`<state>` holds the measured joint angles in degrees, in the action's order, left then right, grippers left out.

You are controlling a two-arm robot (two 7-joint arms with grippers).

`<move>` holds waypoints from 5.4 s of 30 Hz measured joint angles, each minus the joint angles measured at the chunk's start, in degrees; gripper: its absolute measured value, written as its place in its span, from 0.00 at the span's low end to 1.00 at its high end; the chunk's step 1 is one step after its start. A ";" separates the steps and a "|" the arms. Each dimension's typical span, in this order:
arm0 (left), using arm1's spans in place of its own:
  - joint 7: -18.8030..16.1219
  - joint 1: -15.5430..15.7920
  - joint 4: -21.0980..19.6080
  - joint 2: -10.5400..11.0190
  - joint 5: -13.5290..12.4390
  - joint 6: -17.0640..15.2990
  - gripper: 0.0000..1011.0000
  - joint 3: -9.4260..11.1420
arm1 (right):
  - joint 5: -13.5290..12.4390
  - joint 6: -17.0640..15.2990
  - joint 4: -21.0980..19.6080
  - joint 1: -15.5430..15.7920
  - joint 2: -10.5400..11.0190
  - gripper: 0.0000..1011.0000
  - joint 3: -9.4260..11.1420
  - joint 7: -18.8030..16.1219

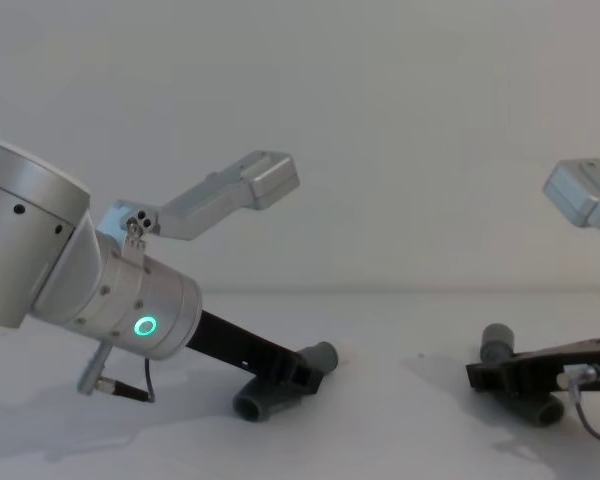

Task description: Use both hands to pick up one end of the pipe from the table, align the ends, and insert them.

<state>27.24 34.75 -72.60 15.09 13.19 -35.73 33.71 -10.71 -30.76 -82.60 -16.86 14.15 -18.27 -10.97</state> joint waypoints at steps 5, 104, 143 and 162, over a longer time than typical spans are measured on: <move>0.00 0.00 0.00 0.00 0.01 0.00 0.34 0.00 | 0.04 -0.04 0.02 0.01 0.00 0.42 -0.01 0.01; 20.74 4.90 -13.66 15.42 -3.99 11.75 0.34 7.95 | -12.35 47.89 3.89 -0.42 24.60 0.13 0.43 -52.71; 35.56 12.75 -18.11 21.03 -4.23 13.50 0.34 15.08 | -6.22 56.99 2.57 -0.87 26.24 0.13 -3.02 -53.24; 36.30 13.79 -18.57 21.11 -3.31 13.52 0.34 16.20 | -4.13 57.52 3.47 -1.34 25.53 0.13 -4.15 -50.59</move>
<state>63.54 48.54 -91.17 36.21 9.88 -22.20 49.91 -14.84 26.75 -79.13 -18.20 39.68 -22.43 -61.56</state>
